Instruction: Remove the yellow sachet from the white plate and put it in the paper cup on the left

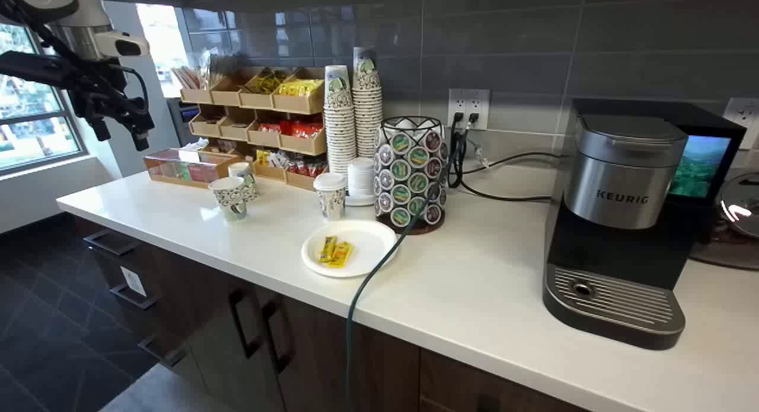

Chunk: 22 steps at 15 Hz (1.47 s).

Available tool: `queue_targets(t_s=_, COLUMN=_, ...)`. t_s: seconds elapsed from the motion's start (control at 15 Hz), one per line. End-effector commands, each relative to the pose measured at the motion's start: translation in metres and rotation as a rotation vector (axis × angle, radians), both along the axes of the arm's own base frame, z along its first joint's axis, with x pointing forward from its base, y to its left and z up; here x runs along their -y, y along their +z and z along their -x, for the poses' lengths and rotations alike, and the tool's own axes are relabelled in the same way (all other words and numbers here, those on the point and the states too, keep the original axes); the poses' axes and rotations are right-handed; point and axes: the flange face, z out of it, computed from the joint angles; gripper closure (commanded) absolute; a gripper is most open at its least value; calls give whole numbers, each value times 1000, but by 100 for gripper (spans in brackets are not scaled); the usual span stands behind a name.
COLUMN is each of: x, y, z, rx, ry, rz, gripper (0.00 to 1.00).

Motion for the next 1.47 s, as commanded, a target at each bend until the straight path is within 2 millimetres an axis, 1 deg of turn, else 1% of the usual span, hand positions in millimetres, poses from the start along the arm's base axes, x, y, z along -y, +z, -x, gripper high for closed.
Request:
queue_targets(t_s=0.0, x=0, y=1, z=0, rx=-1, ry=0, rz=0, gripper=0)
queue_targets(t_s=0.47, x=0, y=1, z=0, rx=-1, ry=0, rz=0, gripper=0)
queue_targets(t_s=0.53, x=10, y=6, z=-6, rx=1, ry=-15, rz=-34, gripper=0)
queue_targets(t_s=0.6, x=24, y=12, z=-10, rx=2, ry=-29, rz=-58, gripper=0)
queue_targets(t_s=0.67, x=37, y=18, z=-13, rx=-26, ry=-11, rz=-120, gripper=0)
queue_targets(t_s=0.73, x=66, y=24, z=-19, rx=-17, ry=-66, rz=-91, gripper=0)
queue_targets(t_s=0.8, x=88, y=31, z=-24, rx=-21, ry=-71, rz=-91, gripper=0)
queue_targets(t_s=0.87, x=118, y=35, z=-29, rx=-38, ry=-112, rz=-79, gripper=0)
queue_targets(t_s=1.0, x=167, y=40, z=-38, rx=-87, ry=-138, rz=-54, gripper=0)
queue_targets(t_s=1.13, x=208, y=38, z=-44, rx=-123, ry=-134, rz=-39, gripper=0)
queue_targets(t_s=1.2, x=225, y=34, z=-48, rx=-131, ry=-120, rz=-33, gripper=0)
queue_targets(t_s=1.27, x=239, y=28, z=-52, rx=-128, ry=-102, rz=-29, gripper=0)
queue_targets(t_s=1.33, x=253, y=16, z=-56, rx=-127, ry=-96, rz=-8, gripper=0)
queue_targets(t_s=1.4, x=262, y=6, z=-62, rx=-120, ry=-93, rz=-4, gripper=0)
